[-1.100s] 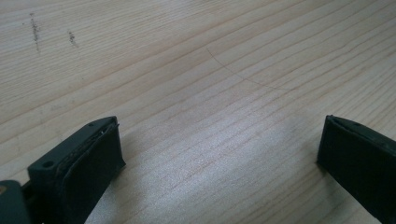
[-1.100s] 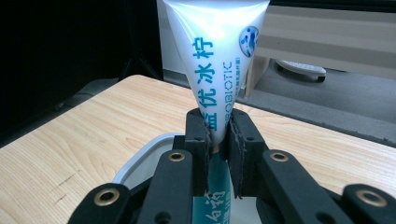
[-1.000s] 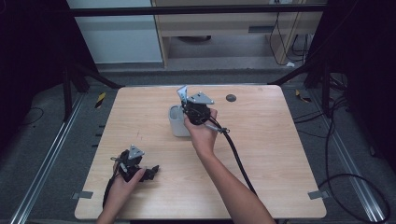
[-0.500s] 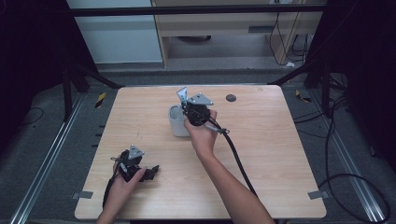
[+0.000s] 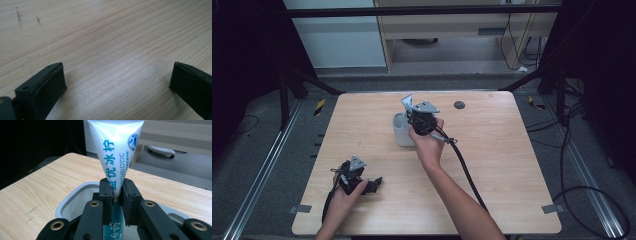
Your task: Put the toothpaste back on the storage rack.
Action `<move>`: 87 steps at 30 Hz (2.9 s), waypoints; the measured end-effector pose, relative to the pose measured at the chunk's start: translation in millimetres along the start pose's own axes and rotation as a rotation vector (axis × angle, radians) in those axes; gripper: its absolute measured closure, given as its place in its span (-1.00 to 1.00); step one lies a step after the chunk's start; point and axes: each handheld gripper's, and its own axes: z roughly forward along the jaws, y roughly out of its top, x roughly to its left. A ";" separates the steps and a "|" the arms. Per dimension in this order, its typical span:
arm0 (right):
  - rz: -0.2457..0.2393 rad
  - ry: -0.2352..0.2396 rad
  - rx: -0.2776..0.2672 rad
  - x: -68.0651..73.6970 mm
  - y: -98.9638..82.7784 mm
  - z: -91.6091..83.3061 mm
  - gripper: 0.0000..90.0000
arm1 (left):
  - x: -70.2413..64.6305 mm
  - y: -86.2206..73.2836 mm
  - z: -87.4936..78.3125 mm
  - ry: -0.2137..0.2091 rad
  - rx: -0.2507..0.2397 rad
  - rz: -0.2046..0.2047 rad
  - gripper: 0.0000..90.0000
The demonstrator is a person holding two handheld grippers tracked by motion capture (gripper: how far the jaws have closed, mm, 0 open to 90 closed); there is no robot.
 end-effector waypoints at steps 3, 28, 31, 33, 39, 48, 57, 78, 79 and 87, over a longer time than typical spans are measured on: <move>0.001 0.000 0.012 -0.5 0.0 1.0 0.76 | 0.0 0.0 0.0 0.000 0.000 0.000 -1.00; -0.008 0.001 0.057 2.7 -1.8 7.0 0.75 | 0.0 0.0 0.0 0.000 0.000 0.000 -1.00; -0.012 0.002 0.059 2.9 -1.3 7.6 0.75 | 0.0 0.0 0.0 0.000 0.000 0.000 -1.00; -0.015 0.001 0.062 3.3 -0.8 8.1 0.75 | 0.1 0.0 0.0 0.000 0.000 0.001 -1.00; -0.018 0.002 0.070 4.5 0.7 10.1 0.74 | 0.0 0.0 0.0 0.000 0.000 0.000 -1.00; -0.028 0.005 0.083 5.2 3.3 14.6 0.74 | 0.5 0.2 0.0 -0.001 0.002 0.007 -1.00; -0.025 0.003 0.096 2.7 6.4 17.6 0.72 | 0.5 0.2 0.0 -0.001 0.002 0.007 -1.00; -0.030 0.019 0.100 -0.3 12.3 13.0 0.60 | 0.5 0.2 0.0 -0.001 0.002 0.007 -1.00; -0.030 0.019 0.100 -0.3 12.3 13.0 0.60 | 0.5 0.2 0.0 -0.001 0.002 0.007 -1.00; -0.041 0.021 0.086 -1.4 17.0 3.0 0.50 | 0.4 0.2 0.0 -0.001 0.002 0.007 -1.00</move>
